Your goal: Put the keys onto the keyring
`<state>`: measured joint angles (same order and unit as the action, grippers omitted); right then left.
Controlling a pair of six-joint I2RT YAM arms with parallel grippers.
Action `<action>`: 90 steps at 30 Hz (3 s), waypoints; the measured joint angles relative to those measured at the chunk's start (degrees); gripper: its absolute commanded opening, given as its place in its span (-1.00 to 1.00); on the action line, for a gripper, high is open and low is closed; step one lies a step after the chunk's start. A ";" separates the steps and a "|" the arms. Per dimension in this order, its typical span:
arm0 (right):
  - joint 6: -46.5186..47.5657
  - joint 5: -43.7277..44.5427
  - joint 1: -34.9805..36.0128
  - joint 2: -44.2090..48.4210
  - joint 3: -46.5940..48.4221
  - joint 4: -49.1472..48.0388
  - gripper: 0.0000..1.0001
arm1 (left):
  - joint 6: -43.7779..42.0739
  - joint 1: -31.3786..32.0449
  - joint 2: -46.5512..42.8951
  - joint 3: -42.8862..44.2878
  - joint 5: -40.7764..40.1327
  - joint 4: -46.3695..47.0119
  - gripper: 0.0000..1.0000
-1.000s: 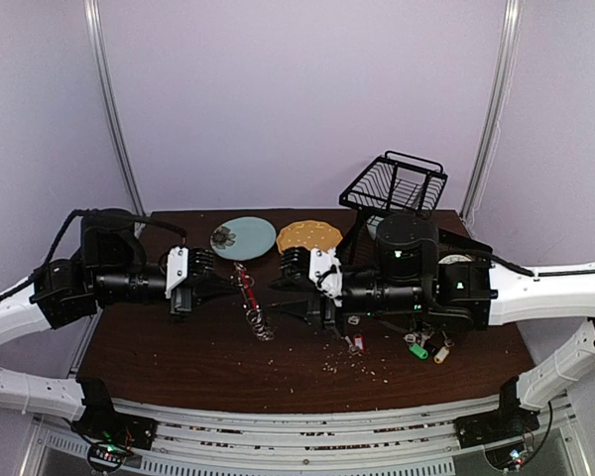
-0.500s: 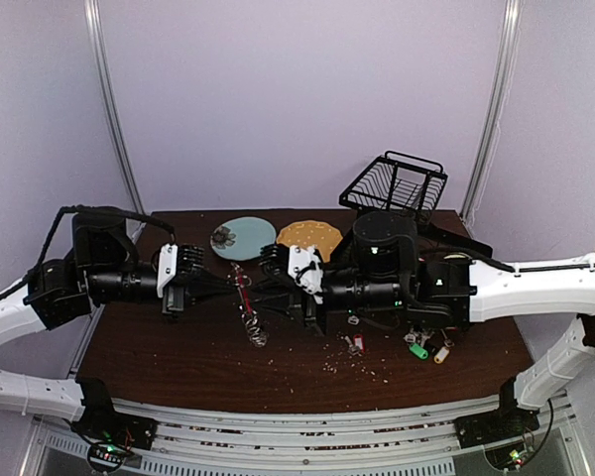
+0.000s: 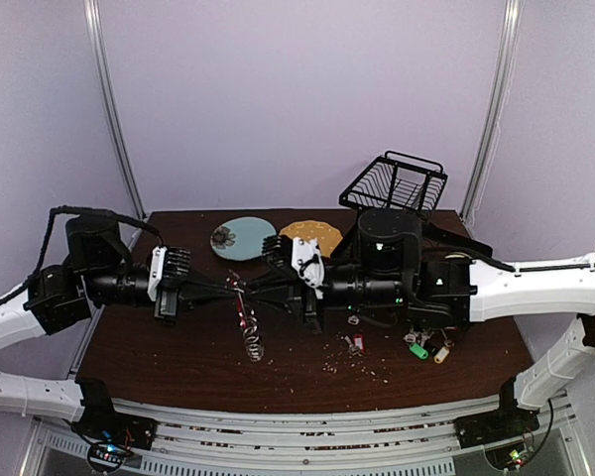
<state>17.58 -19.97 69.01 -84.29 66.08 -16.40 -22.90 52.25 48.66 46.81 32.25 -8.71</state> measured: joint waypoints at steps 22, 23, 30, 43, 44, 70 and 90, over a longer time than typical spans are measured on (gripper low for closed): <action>-39.23 23.63 -21.16 7.67 -19.19 19.69 -0.63 | 2.75 0.00 -0.50 -0.81 -3.67 3.13 -1.00; -40.61 24.30 -21.49 6.99 -19.89 20.94 -0.60 | 2.75 0.00 -0.50 -0.83 -3.78 3.13 -1.00; -44.74 22.86 -20.72 2.71 -23.39 25.31 -0.30 | 2.78 0.00 -0.50 -1.33 -4.20 3.17 -1.00; -39.82 26.71 -11.50 -14.47 -12.55 33.05 -0.50 | 2.78 0.00 -0.76 -1.64 -4.15 3.19 -1.00; -39.80 27.17 -11.28 -14.51 -12.31 33.59 -0.55 | 2.75 0.00 -0.76 -1.73 -4.09 3.19 -1.00; -33.31 18.86 -10.58 -0.74 -7.96 38.62 -1.00 | 2.78 0.00 -0.59 -2.36 -3.39 3.37 -1.00; -20.11 -10.84 -5.20 6.34 1.09 29.35 -1.00 | 4.72 6.03 8.63 -2.36 -8.76 4.83 -1.00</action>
<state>-2.52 -30.81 63.81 -77.95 67.18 12.95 -18.17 58.28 57.30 44.45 23.49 -3.88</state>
